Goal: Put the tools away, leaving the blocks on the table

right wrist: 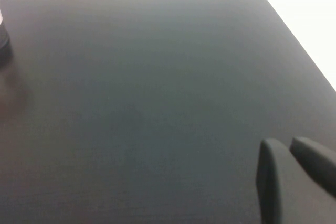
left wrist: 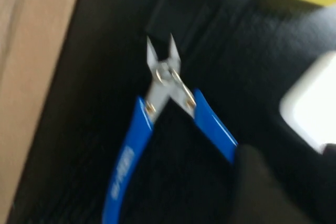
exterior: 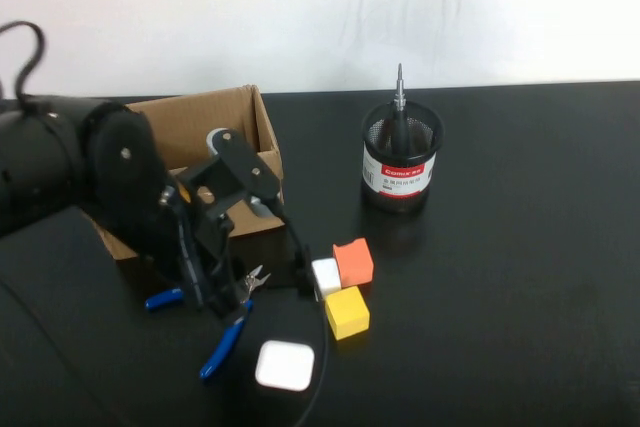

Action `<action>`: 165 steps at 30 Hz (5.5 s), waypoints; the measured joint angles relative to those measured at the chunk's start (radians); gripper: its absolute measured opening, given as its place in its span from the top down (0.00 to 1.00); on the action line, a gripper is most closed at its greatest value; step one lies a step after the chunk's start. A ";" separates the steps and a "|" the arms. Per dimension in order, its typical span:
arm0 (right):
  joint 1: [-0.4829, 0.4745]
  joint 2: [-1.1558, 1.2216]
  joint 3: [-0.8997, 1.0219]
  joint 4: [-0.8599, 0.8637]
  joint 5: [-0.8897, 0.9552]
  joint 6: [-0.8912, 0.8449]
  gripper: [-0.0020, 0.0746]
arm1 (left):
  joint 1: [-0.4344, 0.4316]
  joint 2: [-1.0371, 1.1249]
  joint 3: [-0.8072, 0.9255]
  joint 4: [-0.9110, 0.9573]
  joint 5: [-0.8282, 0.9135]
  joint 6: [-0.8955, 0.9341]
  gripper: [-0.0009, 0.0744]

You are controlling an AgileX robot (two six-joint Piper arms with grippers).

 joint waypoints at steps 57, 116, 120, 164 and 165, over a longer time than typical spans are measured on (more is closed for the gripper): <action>0.000 0.000 0.000 0.000 0.000 0.000 0.98 | -0.004 0.272 -0.004 0.031 -0.311 -0.041 0.84; 0.000 0.000 0.000 0.000 0.000 0.000 0.98 | 0.212 -0.011 -0.002 -0.109 -0.916 -0.341 0.84; 0.000 0.000 0.000 0.000 0.000 0.000 0.98 | 0.212 0.030 -0.002 -0.111 -0.930 -0.384 0.84; 0.000 0.000 0.000 0.000 0.001 0.000 0.98 | 0.212 -0.302 0.029 -0.082 -0.373 -0.313 0.97; 0.000 0.000 0.000 0.000 0.001 0.000 0.98 | 0.212 -0.354 0.047 -0.092 -0.359 -0.311 0.98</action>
